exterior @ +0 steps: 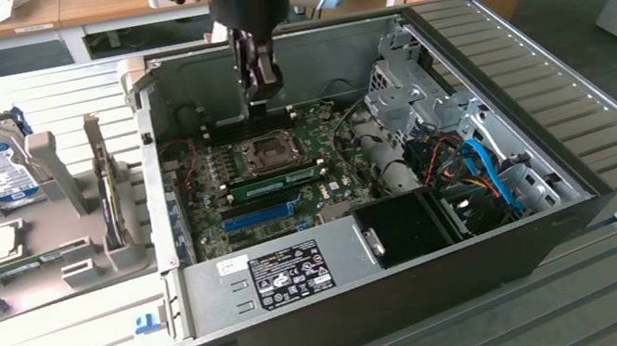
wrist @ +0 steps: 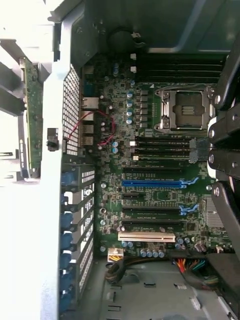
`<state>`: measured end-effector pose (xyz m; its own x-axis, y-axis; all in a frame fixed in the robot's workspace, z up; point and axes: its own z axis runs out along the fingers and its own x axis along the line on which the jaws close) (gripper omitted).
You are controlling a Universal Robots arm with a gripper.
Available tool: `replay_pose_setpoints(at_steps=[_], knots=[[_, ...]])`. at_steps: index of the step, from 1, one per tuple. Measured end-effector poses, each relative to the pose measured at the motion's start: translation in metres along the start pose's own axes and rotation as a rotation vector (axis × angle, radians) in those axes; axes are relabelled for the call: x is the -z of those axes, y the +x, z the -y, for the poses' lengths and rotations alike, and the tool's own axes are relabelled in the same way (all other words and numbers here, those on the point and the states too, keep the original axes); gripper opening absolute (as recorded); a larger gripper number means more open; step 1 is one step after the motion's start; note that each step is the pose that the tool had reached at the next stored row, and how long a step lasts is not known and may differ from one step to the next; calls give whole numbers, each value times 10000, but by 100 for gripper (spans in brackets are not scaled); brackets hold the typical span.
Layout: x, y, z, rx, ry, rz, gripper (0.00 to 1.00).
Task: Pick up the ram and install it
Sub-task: 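Press down the ram until it locks into place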
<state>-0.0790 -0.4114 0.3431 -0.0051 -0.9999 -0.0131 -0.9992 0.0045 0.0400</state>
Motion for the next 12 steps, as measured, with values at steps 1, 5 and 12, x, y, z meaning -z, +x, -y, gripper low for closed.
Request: replay_pose_setpoints(at_steps=[1,5,12], knots=[[1,0,21,0,-6,0,10],[4,0,105,0,-29,0,10],[9,-1,233,0,-64,0,10]])
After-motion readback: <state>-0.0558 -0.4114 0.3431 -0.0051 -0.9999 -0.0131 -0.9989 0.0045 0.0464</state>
